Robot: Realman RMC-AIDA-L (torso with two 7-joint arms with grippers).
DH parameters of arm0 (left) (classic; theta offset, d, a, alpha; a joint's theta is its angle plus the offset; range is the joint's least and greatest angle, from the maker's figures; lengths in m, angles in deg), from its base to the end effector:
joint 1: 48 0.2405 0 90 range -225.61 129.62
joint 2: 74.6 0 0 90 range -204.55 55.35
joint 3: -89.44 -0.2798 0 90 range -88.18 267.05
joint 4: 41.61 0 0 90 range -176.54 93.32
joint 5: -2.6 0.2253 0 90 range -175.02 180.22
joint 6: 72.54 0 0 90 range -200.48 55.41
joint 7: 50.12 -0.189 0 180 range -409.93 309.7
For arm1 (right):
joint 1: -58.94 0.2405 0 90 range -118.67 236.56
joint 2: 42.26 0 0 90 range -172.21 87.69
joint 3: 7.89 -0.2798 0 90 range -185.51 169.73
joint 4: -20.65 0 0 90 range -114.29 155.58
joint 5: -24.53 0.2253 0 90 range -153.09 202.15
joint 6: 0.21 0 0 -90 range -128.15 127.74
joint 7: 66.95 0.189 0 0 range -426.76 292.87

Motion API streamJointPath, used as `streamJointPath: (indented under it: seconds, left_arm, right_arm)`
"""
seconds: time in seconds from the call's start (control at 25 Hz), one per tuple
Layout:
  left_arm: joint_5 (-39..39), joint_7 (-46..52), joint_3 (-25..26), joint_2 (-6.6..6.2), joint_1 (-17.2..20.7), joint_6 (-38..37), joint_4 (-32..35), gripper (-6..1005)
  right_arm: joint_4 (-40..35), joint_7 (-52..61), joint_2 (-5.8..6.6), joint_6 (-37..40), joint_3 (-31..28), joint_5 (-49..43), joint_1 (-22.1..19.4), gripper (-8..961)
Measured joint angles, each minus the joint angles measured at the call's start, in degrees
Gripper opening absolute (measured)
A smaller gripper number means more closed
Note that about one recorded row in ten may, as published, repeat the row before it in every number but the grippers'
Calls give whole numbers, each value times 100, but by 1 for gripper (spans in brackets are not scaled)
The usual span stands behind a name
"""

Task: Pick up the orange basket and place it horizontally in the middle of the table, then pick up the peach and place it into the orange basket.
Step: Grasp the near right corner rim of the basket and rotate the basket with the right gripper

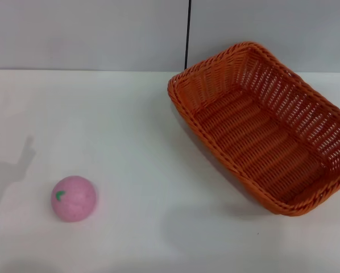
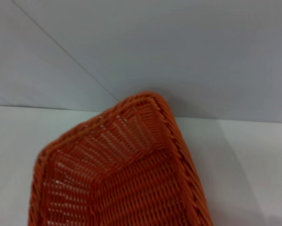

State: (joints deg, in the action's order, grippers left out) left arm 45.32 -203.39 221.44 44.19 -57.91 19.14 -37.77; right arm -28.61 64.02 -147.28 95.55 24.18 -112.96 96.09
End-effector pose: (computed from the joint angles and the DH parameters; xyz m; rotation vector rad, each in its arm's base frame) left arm -0.4024 0.2507 -0.0152 -1.5186 -0.6899 -0.9063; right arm 0.3114 0.4149 0.0946 -2.3493 1.4939 0.2423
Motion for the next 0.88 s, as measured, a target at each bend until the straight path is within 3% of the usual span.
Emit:
streamJointPath:
  seconds: [0.24,0.32,0.4,0.44,0.6,0.88]
  left_arm:
    - [0,0,0,-3,56,-4,3,814]
    - [0,0,0,-5,71,1,3,814]
    - [0,0,0,-7,84,9,3,814]
    - [0,0,0,-8,88,11,3,814]
    - [0,0,1,-14,106,15,3,814]
    - [0,0,1,-14,106,18,-5,814]
  right_arm:
    - [471,22,-169,-690,480,-21,127,599]
    - [590,8,-311,-1009,569,-23,163,597]
    - [608,6,-361,-1126,616,-24,168,596]
    - [629,6,-456,-1295,699,-25,174,595]
    - [673,-28,-595,-1549,784,-27,184,592]
    - [702,-138,-735,-1738,883,2,197,587]
